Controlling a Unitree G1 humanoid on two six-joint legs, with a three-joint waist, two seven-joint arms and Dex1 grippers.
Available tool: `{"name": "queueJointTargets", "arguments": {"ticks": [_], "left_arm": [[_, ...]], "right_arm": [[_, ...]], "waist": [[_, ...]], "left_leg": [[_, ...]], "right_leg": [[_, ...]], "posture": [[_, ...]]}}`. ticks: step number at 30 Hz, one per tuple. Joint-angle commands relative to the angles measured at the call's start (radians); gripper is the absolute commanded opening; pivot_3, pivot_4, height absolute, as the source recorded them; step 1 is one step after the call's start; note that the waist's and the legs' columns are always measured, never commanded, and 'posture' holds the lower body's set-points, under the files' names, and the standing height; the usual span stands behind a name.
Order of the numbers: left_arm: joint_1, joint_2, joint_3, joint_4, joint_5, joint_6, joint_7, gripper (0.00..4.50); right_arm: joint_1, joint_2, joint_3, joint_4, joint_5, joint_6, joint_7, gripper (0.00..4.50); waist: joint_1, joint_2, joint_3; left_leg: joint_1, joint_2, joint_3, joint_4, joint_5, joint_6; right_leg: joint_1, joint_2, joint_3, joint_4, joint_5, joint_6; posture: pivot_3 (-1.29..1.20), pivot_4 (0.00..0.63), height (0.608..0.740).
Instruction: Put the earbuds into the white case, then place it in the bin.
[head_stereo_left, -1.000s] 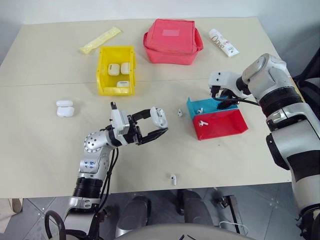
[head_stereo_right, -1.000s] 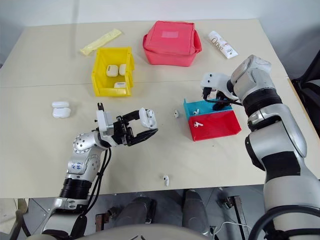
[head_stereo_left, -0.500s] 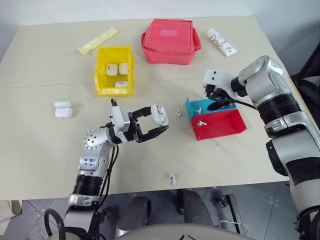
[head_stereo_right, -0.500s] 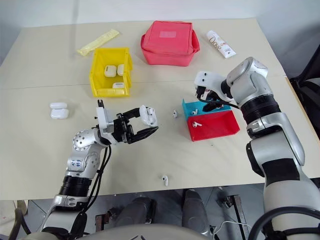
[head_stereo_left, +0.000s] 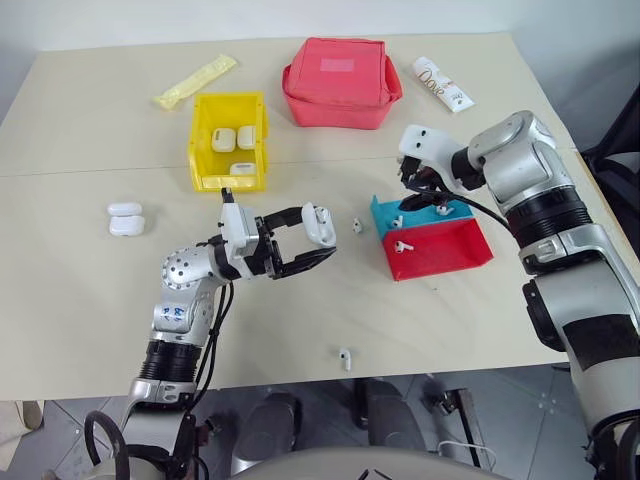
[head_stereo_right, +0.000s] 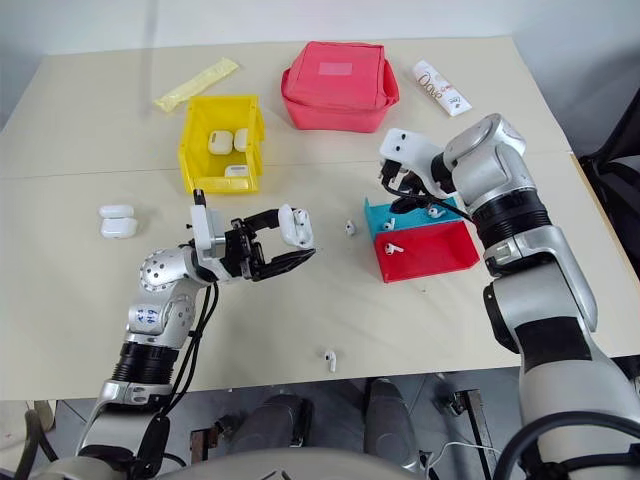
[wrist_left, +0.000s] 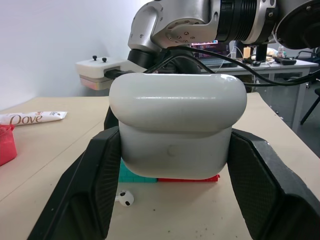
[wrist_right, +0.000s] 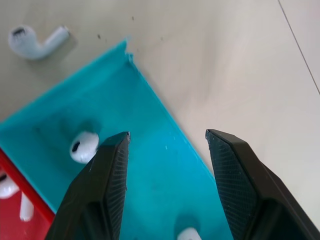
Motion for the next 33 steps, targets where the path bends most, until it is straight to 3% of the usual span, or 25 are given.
{"name": "queueJointTargets", "arguments": {"ticks": [1, 17, 33], "left_arm": [[-0.016, 0.014, 0.014, -0.009, -0.022, 0.002, -0.004, 2.79], [-0.005, 0.031, 0.021, -0.030, -0.024, 0.008, -0.001, 2.79], [-0.034, 0.026, 0.021, 0.005, -0.018, -0.004, -0.003, 2.79]], "right_arm": [[0.011, 0.002, -0.029, -0.036, 0.021, 0.002, -0.017, 2.52], [0.042, -0.016, -0.014, 0.001, 0.023, -0.041, -0.067, 2.52], [0.030, -0.074, -0.016, -0.032, 0.016, -0.042, -0.015, 2.52]], "waist": [[0.000, 0.000, 0.000], [-0.001, 0.000, 0.000], [-0.001, 0.000, 0.000]], "left_leg": [[0.000, 0.000, 0.000, 0.000, 0.000, 0.000], [0.000, 0.000, 0.000, 0.000, 0.000, 0.000], [0.000, 0.000, 0.000, 0.000, 0.000, 0.000]], "right_leg": [[0.000, 0.000, 0.000, 0.000, 0.000, 0.000], [0.000, 0.000, 0.000, 0.000, 0.000, 0.000], [0.000, 0.000, 0.000, 0.000, 0.000, 0.000]], "posture": [[0.00, 0.150, 0.740], [0.00, 0.150, 0.740], [0.00, 0.150, 0.740]]}}
